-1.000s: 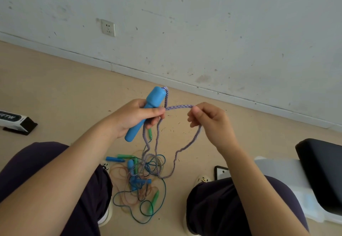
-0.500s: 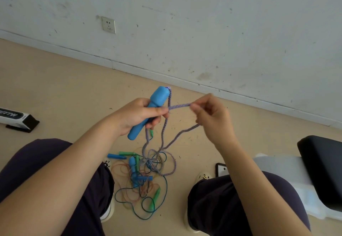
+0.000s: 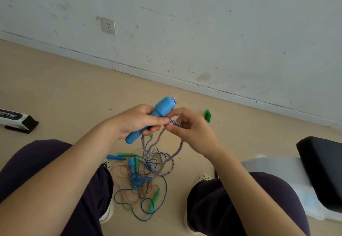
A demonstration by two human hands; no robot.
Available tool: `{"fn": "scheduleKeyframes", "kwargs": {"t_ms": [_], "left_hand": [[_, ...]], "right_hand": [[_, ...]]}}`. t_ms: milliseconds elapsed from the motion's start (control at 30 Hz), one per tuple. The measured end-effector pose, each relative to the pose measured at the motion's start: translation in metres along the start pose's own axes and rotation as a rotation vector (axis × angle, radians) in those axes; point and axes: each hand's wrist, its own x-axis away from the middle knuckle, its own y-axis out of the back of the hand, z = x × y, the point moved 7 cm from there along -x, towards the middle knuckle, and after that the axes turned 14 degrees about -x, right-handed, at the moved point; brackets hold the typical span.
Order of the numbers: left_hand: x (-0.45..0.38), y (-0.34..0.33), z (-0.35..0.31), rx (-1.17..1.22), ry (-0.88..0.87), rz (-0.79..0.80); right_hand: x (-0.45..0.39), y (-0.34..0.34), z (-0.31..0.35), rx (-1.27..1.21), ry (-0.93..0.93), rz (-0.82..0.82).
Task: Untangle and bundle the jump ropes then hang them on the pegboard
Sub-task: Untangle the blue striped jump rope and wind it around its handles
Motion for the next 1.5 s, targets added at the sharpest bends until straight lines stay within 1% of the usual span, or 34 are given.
{"fn": "scheduleKeyframes", "kwargs": {"t_ms": [67,167,233,267,333,400,467,533,633,700,800,833,867,933,1033,1100,1133,1200,1334,1400,1434,1500], "left_hand": [[0.002,0.002,0.0,-0.01,0.007,0.002],[0.004,0.014,0.0,0.006,0.005,-0.047],[0.006,0.022,-0.001,0.063,-0.001,-0.123],[0.006,0.026,-0.001,0.091,-0.004,-0.164],[0.006,0.028,0.0,0.092,-0.006,-0.201],[0.004,0.02,0.0,0.058,-0.01,-0.164],[0.002,0.007,0.0,0.041,-0.025,-0.096],[0.0,-0.005,-0.002,0.036,-0.037,-0.04],[0.001,0.0,-0.006,0.033,-0.04,-0.055],[0.004,0.016,-0.007,0.053,-0.045,-0.105],[0.011,0.039,-0.006,0.089,-0.055,-0.19],[0.012,0.043,-0.004,0.101,-0.054,-0.22],[0.013,0.046,-0.004,0.104,-0.048,-0.243],[0.012,0.042,-0.003,0.075,-0.04,-0.263],[0.005,0.015,-0.005,0.054,-0.049,-0.186],[0.001,0.0,-0.008,0.05,-0.065,-0.125],[0.0,-0.002,-0.01,0.046,-0.067,-0.114],[0.002,0.005,-0.013,0.054,-0.068,-0.133],[0.006,0.033,-0.009,0.05,-0.053,-0.249],[0.006,0.04,-0.003,-0.002,-0.018,-0.294],[0.006,0.04,0.0,-0.031,-0.002,-0.304],[0.004,0.034,0.003,-0.058,0.017,-0.291]], "right_hand": [[-0.002,0.007,0.002,0.024,0.004,-0.048],[-0.003,0.039,0.008,0.045,0.033,-0.259],[0.0,0.059,0.012,-0.004,0.057,-0.356],[0.001,0.063,0.013,-0.027,0.062,-0.362],[0.001,0.061,0.014,-0.062,0.056,-0.292],[0.0,0.045,0.01,-0.096,0.025,-0.168],[0.0,0.024,0.004,-0.078,0.002,-0.051],[-0.001,0.006,0.0,-0.022,0.017,0.013],[-0.004,0.007,0.002,0.01,0.046,-0.039],[-0.004,0.024,0.007,-0.02,0.072,-0.127],[-0.001,0.055,0.014,-0.085,0.105,-0.303],[0.0,0.062,0.016,-0.121,0.112,-0.331],[0.0,0.065,0.017,-0.152,0.109,-0.328],[0.0,0.058,0.017,-0.184,0.07,-0.243],[0.0,0.028,0.012,-0.153,0.005,-0.068],[-0.001,0.008,0.007,-0.085,0.003,0.005],[-0.002,0.005,0.005,-0.041,0.008,0.0],[-0.004,0.015,0.008,0.02,0.037,-0.082],[0.0,0.066,0.014,-0.105,0.113,-0.397],[0.003,0.08,0.012,-0.121,0.108,-0.489],[0.003,0.08,0.01,-0.123,0.092,-0.478],[-0.002,0.067,0.008,-0.118,0.043,-0.346]]}}
